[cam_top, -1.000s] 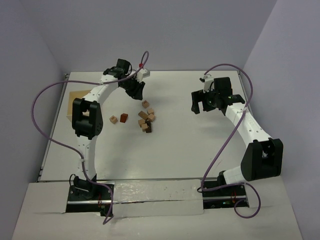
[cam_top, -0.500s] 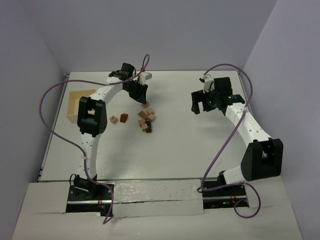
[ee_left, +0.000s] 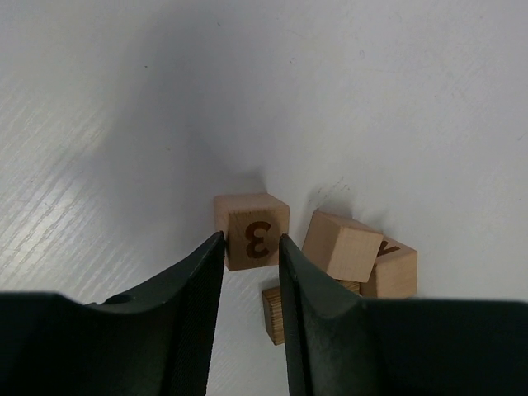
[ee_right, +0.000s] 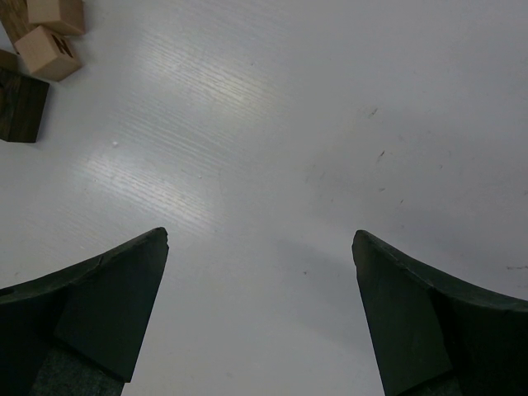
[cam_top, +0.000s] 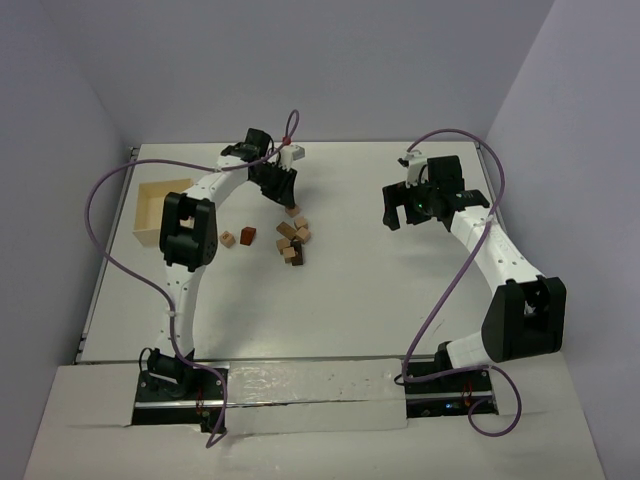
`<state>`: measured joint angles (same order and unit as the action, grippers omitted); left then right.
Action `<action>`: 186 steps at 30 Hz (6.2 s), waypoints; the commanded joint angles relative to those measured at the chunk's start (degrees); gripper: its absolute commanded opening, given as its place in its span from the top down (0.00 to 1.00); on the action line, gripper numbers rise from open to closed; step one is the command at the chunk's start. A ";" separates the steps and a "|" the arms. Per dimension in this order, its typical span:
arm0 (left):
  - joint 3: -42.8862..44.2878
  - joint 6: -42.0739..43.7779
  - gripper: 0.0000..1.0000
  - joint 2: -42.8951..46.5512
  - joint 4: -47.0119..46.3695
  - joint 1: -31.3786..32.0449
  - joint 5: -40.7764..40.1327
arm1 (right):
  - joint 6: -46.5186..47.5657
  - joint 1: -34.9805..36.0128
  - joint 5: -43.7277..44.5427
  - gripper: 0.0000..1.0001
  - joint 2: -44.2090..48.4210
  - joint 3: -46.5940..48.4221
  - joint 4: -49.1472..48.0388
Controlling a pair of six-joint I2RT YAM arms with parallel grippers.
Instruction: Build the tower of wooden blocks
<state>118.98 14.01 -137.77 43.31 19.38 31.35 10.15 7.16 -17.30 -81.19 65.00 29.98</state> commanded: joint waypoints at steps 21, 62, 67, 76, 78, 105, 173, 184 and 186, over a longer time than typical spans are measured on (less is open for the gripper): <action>-6.88 9.82 0.65 3.54 0.42 1.45 4.30 | 1.01 0.31 -0.19 0.00 1.92 -2.13 -0.09; -13.84 22.59 0.56 7.72 8.69 10.02 12.07 | 1.15 0.28 -0.28 0.00 2.73 -3.85 0.38; -14.10 24.26 0.55 7.76 10.10 10.70 12.36 | 1.28 0.22 -0.11 0.00 2.52 -3.48 0.62; -13.78 26.07 0.52 7.51 12.33 11.39 13.47 | 1.18 0.31 -0.54 0.00 1.82 -3.04 0.96; -13.86 26.07 0.52 7.45 12.50 11.47 13.56 | 1.10 0.31 -0.45 0.00 1.73 -3.12 0.96; -14.44 23.71 0.48 7.93 10.53 13.97 13.79 | 0.87 0.23 0.08 0.00 3.51 -4.94 1.14; -50.91 4.62 0.40 50.25 -7.49 -8.00 2.66 | -5.10 30.36 5.52 0.73 -28.53 9.41 -8.15; -52.80 5.68 0.40 51.72 -6.58 -9.62 2.57 | -5.69 32.57 0.69 0.65 -31.58 14.46 -7.31; -52.80 5.51 0.40 51.64 -6.82 -9.70 2.82 | -4.51 32.32 1.19 0.61 -30.25 13.46 -6.64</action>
<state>66.22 19.53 -87.77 37.89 10.23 33.39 4.69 39.16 -14.77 -112.86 76.99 22.21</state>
